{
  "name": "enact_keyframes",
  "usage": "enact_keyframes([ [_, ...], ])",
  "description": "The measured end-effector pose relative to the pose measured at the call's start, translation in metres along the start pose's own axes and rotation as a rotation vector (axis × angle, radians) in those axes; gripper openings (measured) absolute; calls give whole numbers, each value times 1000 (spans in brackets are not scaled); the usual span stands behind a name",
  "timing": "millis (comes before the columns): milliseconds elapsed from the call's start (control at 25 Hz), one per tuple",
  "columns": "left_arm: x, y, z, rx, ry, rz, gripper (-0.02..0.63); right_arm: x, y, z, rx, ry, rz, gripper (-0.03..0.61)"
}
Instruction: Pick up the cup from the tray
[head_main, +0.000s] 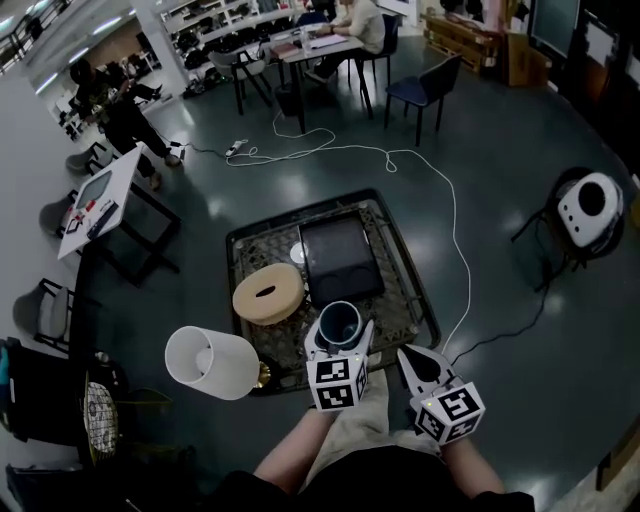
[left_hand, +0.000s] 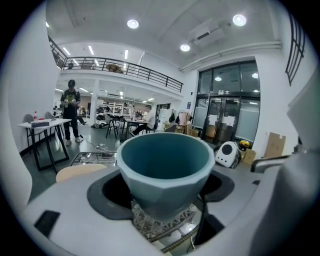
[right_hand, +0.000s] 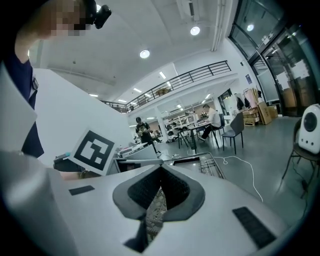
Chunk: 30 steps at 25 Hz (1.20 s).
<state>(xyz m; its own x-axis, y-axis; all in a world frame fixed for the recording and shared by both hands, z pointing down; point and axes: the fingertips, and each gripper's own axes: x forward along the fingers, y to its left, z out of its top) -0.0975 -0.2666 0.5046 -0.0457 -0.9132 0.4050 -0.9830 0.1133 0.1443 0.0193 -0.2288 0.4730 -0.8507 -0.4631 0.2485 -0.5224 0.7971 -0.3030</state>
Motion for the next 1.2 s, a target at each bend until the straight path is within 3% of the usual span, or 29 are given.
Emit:
enact_keyframes([
  [600, -80, -59, -12, 36, 5, -187, 387, -28, 14, 3, -67, -28, -29, 11],
  [1200, -79, -47, -12, 10, -11, -173, 387, -26, 20, -4, -81, -2, -25, 11],
])
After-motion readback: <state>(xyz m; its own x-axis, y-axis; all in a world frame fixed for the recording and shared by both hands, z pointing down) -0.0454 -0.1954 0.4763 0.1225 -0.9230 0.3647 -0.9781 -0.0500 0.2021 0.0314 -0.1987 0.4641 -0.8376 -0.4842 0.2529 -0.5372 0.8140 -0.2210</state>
